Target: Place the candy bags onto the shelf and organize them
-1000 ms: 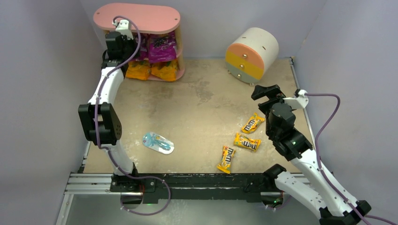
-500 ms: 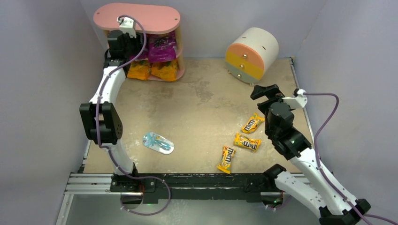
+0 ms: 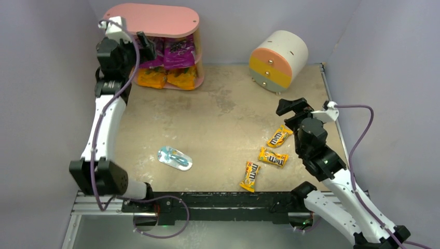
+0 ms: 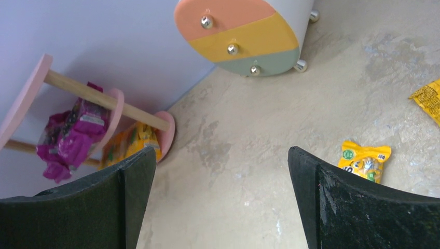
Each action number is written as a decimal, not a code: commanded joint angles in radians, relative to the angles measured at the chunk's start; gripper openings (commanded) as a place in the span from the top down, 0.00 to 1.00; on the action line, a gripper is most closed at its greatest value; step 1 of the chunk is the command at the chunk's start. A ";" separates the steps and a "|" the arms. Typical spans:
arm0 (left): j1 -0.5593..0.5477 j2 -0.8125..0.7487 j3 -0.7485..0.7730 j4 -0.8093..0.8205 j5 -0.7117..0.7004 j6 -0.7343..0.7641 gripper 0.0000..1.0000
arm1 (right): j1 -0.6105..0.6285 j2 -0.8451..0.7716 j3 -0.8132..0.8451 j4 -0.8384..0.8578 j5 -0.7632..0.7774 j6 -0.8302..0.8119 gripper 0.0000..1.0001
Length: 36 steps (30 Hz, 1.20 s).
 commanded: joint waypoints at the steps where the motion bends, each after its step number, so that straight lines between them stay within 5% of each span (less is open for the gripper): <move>1: -0.016 -0.212 -0.261 -0.035 0.019 -0.265 0.09 | 0.003 -0.033 -0.011 -0.053 -0.086 -0.098 0.01; 8: -0.111 -0.476 -0.754 0.090 0.221 -0.376 0.06 | 0.002 0.016 -0.003 -0.299 -0.342 -0.196 0.01; 13: -0.274 -0.516 -0.902 0.073 0.238 -0.426 0.05 | 0.003 0.176 -0.025 -0.495 -0.563 -0.189 0.02; 20: -0.500 -0.417 -0.986 0.136 0.249 -0.403 0.07 | 0.003 0.266 -0.187 -0.428 -0.865 -0.258 0.09; 31: -0.629 -0.386 -1.068 0.257 0.317 -0.427 0.11 | 0.003 0.332 -0.423 -0.024 -0.979 -0.033 0.42; 33: -0.647 -0.377 -1.076 0.283 0.339 -0.441 0.13 | 0.003 0.369 -0.436 0.037 -0.995 -0.006 0.52; 36: -0.684 -0.375 -1.096 0.310 0.338 -0.470 0.18 | 0.003 0.390 -0.434 0.078 -0.991 0.006 0.82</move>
